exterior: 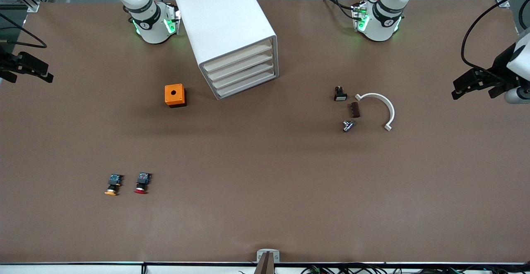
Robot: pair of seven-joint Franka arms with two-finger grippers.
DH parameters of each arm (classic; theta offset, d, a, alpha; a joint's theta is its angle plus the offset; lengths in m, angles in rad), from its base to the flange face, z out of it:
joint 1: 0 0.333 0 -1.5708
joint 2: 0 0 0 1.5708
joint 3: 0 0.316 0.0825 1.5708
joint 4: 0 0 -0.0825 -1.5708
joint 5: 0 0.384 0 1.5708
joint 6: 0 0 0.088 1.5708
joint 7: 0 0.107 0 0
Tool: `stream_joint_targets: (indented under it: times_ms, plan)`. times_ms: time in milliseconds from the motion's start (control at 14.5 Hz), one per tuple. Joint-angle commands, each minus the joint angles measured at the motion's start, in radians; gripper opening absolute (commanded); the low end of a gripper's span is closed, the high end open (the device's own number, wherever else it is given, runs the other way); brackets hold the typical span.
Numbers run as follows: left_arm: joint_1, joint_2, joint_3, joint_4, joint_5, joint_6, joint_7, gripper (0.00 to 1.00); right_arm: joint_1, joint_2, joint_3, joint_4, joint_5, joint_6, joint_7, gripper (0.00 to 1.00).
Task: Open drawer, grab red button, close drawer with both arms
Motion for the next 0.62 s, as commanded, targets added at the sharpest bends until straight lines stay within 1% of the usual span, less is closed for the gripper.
stream_joint_targets:
  times_ms: [0,553]
  plan:
    - [-0.001,0.02,-0.005,0.027,0.01,-0.007,0.019,1.0,0.007,-0.019,-0.002,-0.008,-0.004,-0.006,0.002,1.0]
    - [-0.007,0.02,-0.017,0.03,0.01,-0.008,-0.002,1.0,0.006,-0.02,-0.002,0.006,0.008,0.009,0.005,1.0]
